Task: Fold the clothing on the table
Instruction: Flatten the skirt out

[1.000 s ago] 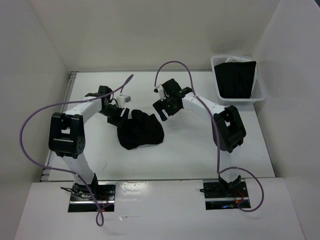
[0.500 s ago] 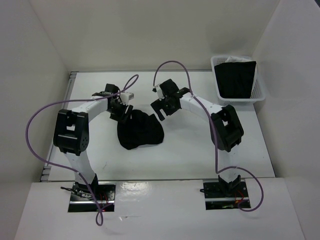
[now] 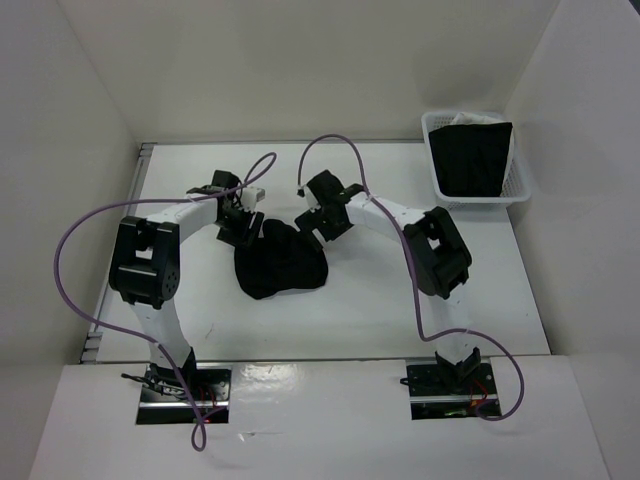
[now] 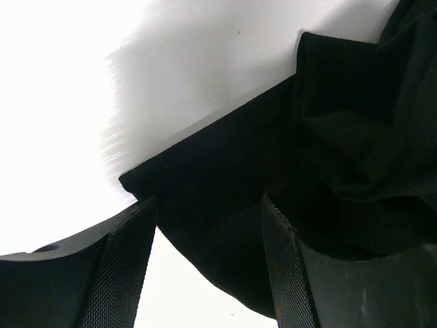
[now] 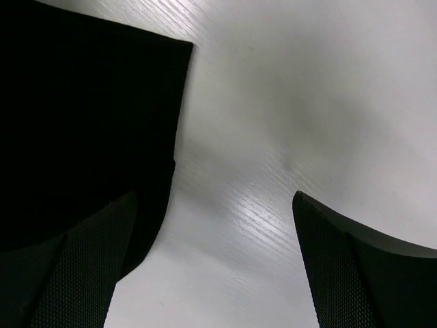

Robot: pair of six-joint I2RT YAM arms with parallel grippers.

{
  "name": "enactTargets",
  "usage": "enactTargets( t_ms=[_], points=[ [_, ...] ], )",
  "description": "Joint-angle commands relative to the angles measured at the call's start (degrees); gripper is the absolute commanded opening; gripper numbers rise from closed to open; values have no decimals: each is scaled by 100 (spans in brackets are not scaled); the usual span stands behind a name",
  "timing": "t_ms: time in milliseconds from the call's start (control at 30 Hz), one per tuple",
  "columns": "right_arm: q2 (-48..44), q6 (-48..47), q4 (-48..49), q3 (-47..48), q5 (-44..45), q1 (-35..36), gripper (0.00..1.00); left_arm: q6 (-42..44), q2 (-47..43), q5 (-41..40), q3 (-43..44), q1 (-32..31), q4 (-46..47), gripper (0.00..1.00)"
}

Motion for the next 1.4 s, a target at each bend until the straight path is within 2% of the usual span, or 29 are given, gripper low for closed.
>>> enactTargets(
  t_ms=[0, 133, 200, 400, 567, 967, 1167, 1267, 1367],
  points=[
    [-15, 96, 229, 354, -67, 99, 98, -91, 1, 3, 13, 21, 11, 69],
    [55, 96, 229, 302, 222, 222, 98, -91, 71, -58, 13, 21, 11, 69],
    [134, 96, 281, 302, 477, 284, 98, -223, 211, -338, 13, 21, -94, 69],
    [337, 148, 212, 197, 1514, 407, 98, -337, 265, -1226, 13, 21, -147, 69],
    [337, 148, 264, -50, 2516, 320, 98, -469, 159, -1509, -58, 125, -200, 69],
    [-462, 148, 317, -744, 2579, -1244, 98, -302, -280, -1271, -172, 679, -585, 69],
    [-1007, 87, 37, -876, 2456, -1316, 98, -4, -570, -589, -41, 680, -1278, 69],
    [-1314, -53, -218, -771, 2132, -1316, 98, 338, -859, -140, 22, 680, -1552, 69],
    [-1631, -124, -298, -709, 1780, -1176, 98, 523, -1193, -42, 205, 680, -1553, 69]
  ],
)
